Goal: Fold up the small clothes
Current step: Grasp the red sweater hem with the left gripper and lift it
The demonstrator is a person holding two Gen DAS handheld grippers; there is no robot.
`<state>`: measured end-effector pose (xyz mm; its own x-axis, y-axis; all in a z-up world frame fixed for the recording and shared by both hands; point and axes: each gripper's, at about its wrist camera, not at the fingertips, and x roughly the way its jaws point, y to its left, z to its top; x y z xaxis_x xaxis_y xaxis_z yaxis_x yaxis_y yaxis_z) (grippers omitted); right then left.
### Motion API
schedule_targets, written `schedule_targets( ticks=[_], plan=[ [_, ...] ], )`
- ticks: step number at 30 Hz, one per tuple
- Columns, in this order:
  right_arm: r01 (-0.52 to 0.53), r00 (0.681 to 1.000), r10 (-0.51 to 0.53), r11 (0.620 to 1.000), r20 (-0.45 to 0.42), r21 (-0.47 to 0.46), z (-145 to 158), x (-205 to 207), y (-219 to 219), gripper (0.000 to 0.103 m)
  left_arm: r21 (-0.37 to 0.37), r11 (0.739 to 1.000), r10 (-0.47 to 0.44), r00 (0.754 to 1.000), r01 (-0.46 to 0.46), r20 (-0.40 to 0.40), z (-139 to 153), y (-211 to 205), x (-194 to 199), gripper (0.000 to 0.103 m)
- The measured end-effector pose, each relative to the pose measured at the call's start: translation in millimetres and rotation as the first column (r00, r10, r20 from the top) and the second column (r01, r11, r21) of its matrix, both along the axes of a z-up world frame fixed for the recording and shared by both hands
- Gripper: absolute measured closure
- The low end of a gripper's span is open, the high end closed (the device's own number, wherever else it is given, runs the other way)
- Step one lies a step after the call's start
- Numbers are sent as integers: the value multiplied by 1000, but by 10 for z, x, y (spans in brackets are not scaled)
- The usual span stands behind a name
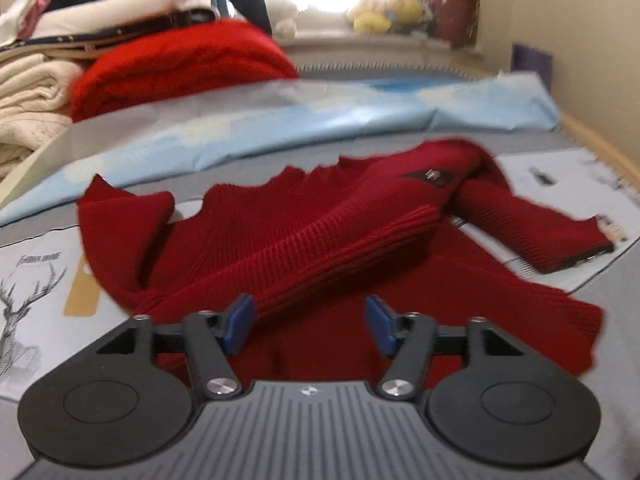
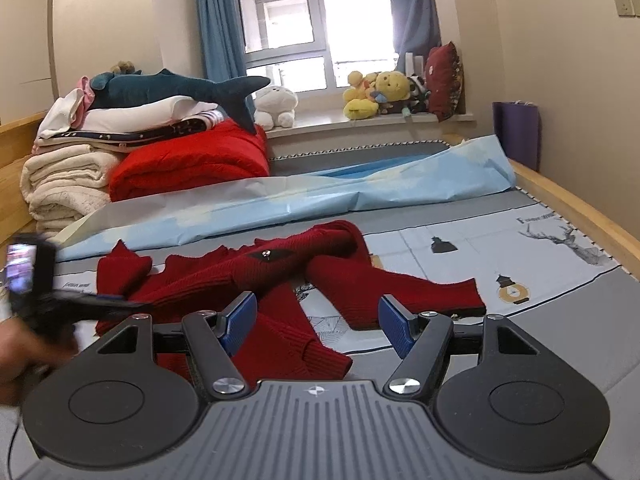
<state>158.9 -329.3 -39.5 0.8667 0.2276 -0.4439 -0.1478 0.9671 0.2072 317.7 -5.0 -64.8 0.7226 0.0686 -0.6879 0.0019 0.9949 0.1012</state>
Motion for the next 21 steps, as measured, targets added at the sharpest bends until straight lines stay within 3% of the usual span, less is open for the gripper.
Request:
schedule_targets(
  ticks=[1, 5, 6, 7, 8, 10, 17, 19, 21],
  plan=[
    [-2, 1000, 2, 1000, -6, -1, -1, 7, -9, 33, 26, 1000, 11, 1000, -10, -14, -64, -9, 121, 35],
    [16, 1000, -16, 1000, -13, -16, 10, 23, -30, 33, 5, 1000, 5, 998, -5, -61, -217, 60, 378, 35],
    [26, 1000, -26, 999, -15, -23, 11, 30, -33, 33, 5, 1000, 2, 999, -2, -53, -217, 95, 390, 50],
    [37, 999, -37, 999, -16, -37, 15, 39, -36, 33, -2, 1000, -2, 999, 2, -51, -205, 143, 400, 80],
    [45, 999, -46, 998, -20, -46, 12, 52, -37, 33, -37, 999, -25, 997, 22, -74, -196, 227, 365, 93],
    [59, 998, -61, 997, -32, -41, 4, 78, -54, 33, -91, 993, -86, 993, 79, -79, -106, 370, 240, 96],
    [86, 996, -87, 996, -26, -37, 49, 68, -1, 33, -132, 968, -221, 974, 214, -41, 447, 1033, -812, 98],
    [104, 994, -105, 994, -29, -23, 55, 46, -13, 33, -108, 968, -232, 971, 225, -54, 520, 1262, -1159, 98],
    [120, 992, -120, 993, -39, -4, 45, 24, -31, 33, -54, 982, -186, 980, 183, -69, 538, 1533, -1454, 103]
  ],
)
